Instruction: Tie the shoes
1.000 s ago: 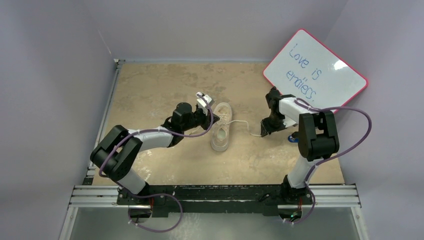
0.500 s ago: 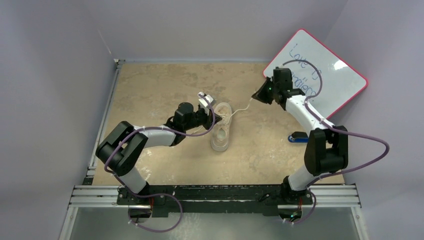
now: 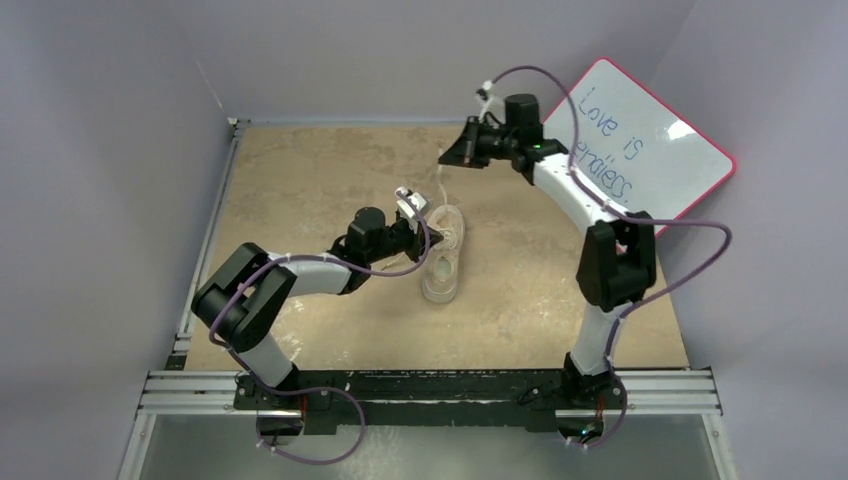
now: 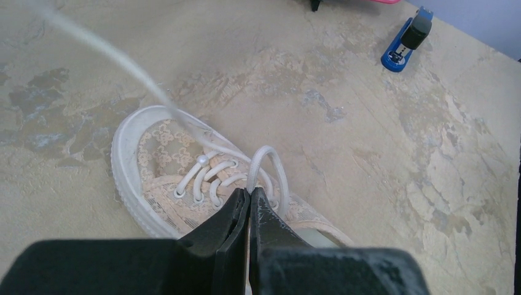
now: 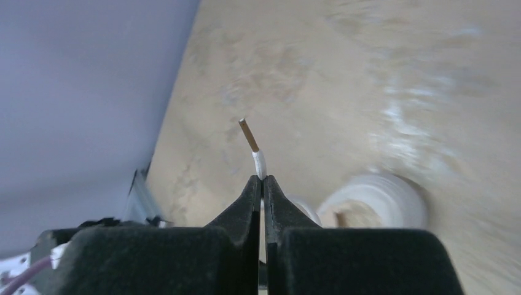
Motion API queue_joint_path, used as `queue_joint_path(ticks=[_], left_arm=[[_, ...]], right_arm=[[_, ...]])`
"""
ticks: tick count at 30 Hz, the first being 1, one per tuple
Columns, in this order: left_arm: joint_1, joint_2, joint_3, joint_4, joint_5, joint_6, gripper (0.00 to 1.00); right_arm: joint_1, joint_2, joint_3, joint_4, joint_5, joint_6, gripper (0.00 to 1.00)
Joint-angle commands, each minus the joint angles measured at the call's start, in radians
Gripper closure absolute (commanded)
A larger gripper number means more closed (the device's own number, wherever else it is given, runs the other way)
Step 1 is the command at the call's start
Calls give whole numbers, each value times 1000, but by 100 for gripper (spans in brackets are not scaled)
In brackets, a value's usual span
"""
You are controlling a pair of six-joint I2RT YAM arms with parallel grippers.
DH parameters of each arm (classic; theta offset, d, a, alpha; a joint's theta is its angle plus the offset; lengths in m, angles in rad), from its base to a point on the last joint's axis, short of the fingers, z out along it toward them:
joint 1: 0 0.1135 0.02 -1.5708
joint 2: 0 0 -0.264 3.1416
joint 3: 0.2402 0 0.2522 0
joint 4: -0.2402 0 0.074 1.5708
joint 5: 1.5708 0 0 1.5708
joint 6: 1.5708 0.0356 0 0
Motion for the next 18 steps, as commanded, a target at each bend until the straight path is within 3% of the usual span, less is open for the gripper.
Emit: queue_joint_path(ticks=[1,8,18], left_arm=[[-10,-46,-32,80,32,99,100],[-11,-68,-52,-8,33,371,100],[-13,5,62,-152,55,634,100]], right_arm=[[117,100,155,-46,-219,9,100],[207,201,255,-228,-312,-14,100],[271,340,407,-633,-339,-241,100]])
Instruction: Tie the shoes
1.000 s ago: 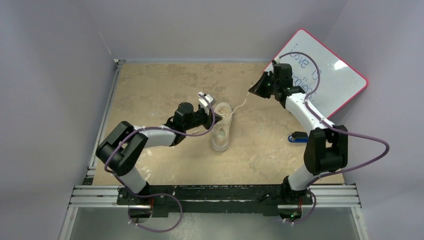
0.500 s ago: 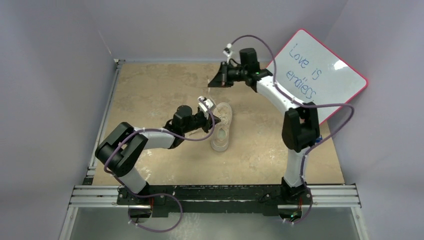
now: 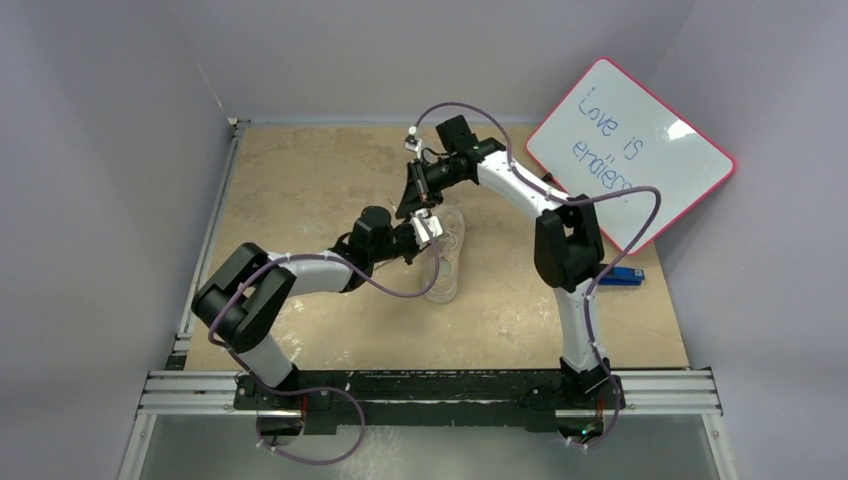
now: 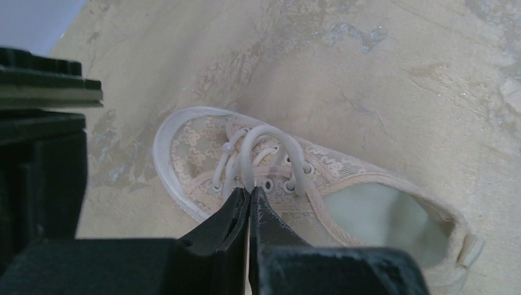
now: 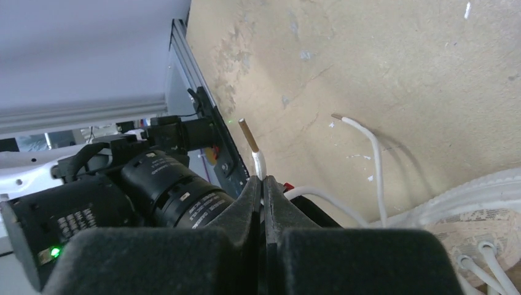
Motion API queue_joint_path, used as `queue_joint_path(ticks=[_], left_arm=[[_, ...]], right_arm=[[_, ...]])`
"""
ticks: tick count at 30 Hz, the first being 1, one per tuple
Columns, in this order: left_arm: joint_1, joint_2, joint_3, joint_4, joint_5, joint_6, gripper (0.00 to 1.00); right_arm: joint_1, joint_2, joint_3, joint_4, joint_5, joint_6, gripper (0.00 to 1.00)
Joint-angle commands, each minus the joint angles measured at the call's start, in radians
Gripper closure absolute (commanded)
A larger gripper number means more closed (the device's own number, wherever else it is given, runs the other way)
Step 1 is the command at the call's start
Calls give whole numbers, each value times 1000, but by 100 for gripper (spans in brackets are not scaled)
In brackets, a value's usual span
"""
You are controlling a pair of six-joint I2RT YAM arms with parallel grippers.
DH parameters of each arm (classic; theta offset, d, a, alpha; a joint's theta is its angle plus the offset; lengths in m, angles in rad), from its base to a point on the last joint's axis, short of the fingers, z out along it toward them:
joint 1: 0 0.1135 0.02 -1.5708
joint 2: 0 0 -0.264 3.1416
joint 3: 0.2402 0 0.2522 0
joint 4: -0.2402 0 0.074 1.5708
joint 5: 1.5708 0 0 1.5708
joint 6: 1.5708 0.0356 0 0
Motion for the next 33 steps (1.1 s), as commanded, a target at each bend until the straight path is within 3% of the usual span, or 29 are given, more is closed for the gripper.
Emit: queue_joint_path(ticks=[1,9,25,33], left_arm=[[-5,17,55,-13,28,145,100],[-15,13,42,2,29,165,100],[-36,5,9,5,36,158,100],[-37,15,15,14,39,143,100]], right_arm=[[32,44,110,-242,-47,-138,100],[93,127,207,-385,-4,-201,100],[149,159,193,-480,180,-236,91],[148,199,228,-516,196,-251,89]])
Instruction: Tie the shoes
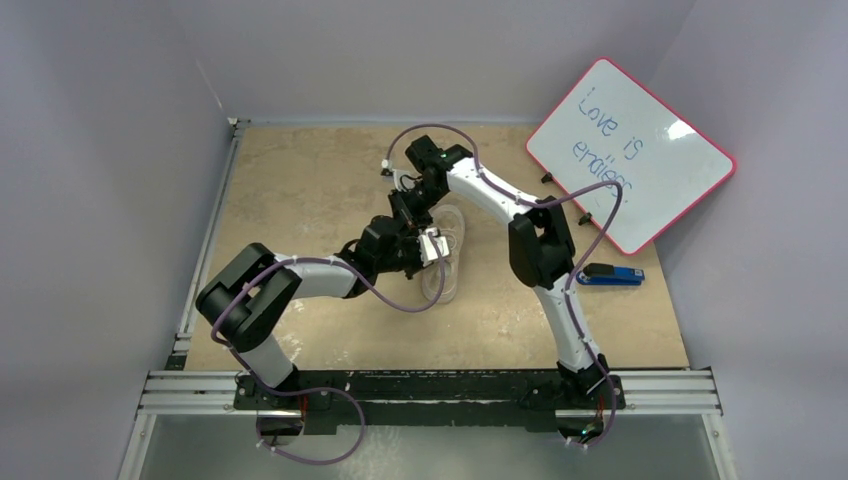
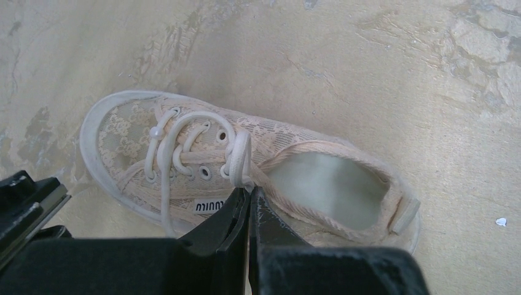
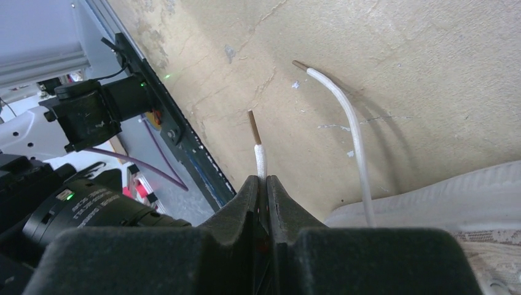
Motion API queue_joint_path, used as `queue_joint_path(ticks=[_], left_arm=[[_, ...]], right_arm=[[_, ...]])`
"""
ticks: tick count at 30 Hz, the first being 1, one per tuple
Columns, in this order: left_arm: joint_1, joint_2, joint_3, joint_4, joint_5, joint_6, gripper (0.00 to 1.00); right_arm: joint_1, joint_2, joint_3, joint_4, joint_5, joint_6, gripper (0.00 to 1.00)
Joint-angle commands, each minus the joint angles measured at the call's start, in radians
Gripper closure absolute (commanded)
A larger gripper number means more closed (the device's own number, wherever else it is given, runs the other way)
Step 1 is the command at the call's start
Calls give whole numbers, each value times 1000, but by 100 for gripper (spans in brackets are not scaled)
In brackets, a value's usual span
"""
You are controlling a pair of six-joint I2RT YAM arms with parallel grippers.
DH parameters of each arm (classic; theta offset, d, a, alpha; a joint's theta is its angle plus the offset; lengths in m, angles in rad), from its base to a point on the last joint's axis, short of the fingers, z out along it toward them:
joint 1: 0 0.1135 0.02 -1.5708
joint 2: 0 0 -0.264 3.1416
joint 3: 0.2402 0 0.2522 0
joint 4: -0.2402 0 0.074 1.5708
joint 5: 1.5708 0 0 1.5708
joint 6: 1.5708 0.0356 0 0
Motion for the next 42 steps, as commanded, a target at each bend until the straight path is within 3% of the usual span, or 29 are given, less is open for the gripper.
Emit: queue_joint_path(ticks=[1,5,9,13,17,24,30,37,42], left_arm=[[6,-6,20,110,8,17,100],[6,0,21,127,6,-2,100],[6,5,22,164,23,-40,100],[6,9,35,155,27,-36,100],[7,8,36,122,35,-11,100],[7,1,24,132,27,-34,100],[15,-8,12,163,21,-105,100],[73,18,-3,321,99,-366,100],[84,40,32,325,183,-508,100]], right_arm=[[31,38,41,-144,44,-30,89],[31,48,90,-171,107,-17,90],[22,15,93,-96,110,33,90],[22,49,119,-176,61,-68,86],[28,2,4,-142,72,-99,85],[18,-60,-15,-101,14,-9,71],[-111,-155,10,-54,39,134,60],[-281,-434,-292,123,84,170,47],[-270,-749,-641,362,282,34,43]])
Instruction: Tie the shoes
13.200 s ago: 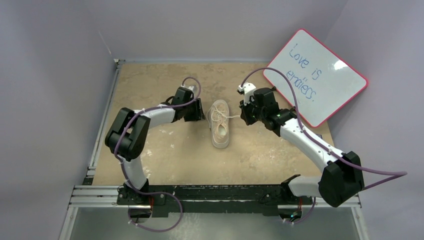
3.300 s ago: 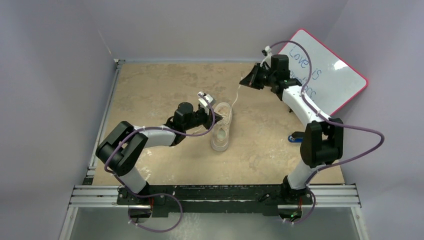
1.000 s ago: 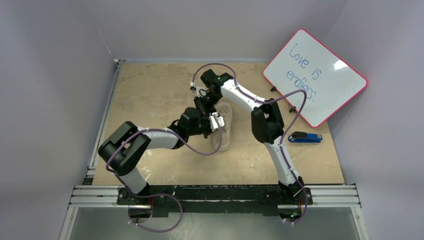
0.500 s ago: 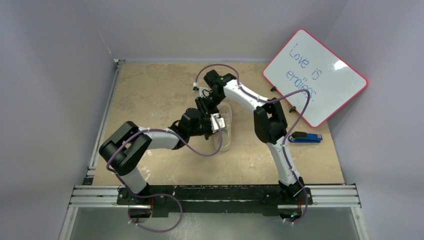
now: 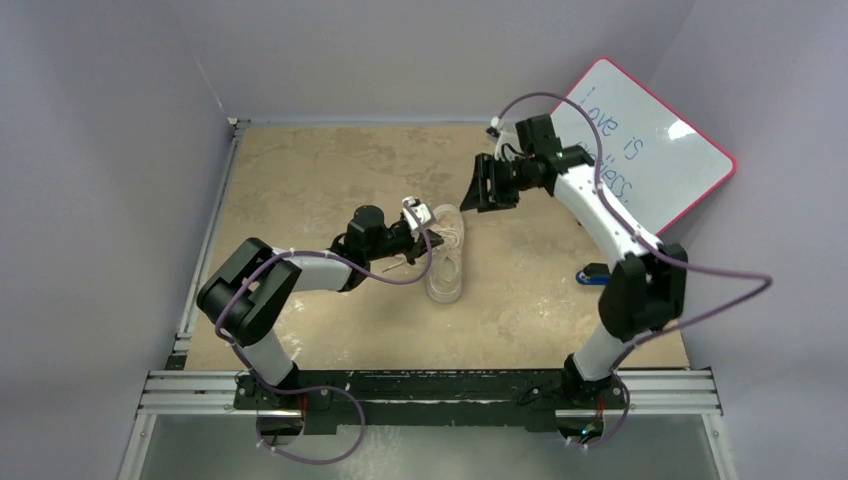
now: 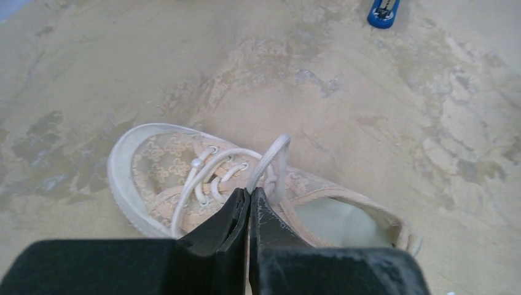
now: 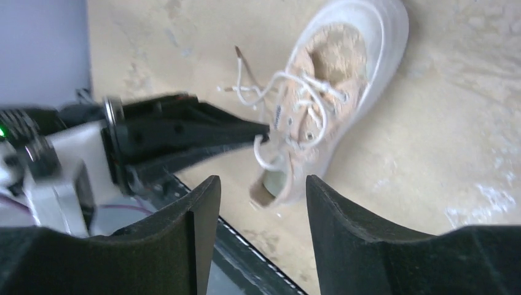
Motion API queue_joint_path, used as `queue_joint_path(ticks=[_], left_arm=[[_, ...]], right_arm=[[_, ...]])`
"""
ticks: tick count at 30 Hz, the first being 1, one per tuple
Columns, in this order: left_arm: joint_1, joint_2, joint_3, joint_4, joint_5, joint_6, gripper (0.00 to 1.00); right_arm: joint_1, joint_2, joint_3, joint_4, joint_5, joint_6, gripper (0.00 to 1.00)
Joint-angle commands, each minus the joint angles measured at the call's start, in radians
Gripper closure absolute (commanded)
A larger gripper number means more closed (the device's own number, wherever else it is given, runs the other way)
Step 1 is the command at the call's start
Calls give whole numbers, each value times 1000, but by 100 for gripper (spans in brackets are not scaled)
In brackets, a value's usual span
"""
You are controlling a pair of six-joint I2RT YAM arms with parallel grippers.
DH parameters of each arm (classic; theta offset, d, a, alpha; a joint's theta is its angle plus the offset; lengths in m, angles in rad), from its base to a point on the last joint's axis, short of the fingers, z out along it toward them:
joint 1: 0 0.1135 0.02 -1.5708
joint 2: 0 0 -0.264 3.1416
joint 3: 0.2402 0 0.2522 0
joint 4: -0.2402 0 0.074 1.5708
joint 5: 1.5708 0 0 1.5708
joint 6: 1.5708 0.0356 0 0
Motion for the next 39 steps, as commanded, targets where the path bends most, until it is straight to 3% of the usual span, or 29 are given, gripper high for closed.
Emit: queue_joint_path(ticks=[1,6,12,19,23,31,39], left_arm=[[11,26,36,88,112,-189,100],[18,38,54,52,156,-236,100],[39,70,106,-33,186,-224,100],[48,135,193,-116,252,-225,100],[50,152,217,-131,258,-222,100],[50,168,259,-210,265,-176,100],[50,160,263,-235,248,-153,100]], right_arm=[[71,-279,-293,250,170,-121,41],[210,-504,-562,427,285,-343,39],[441,-625,-694,562,253,-741,39],[682,-531,-696,603,384,-1047,49],[804,-491,-741,693,519,-1148,47],[837,-258,-758,969,816,-1232,44],[837,-35,-668,1043,898,-1289,46]])
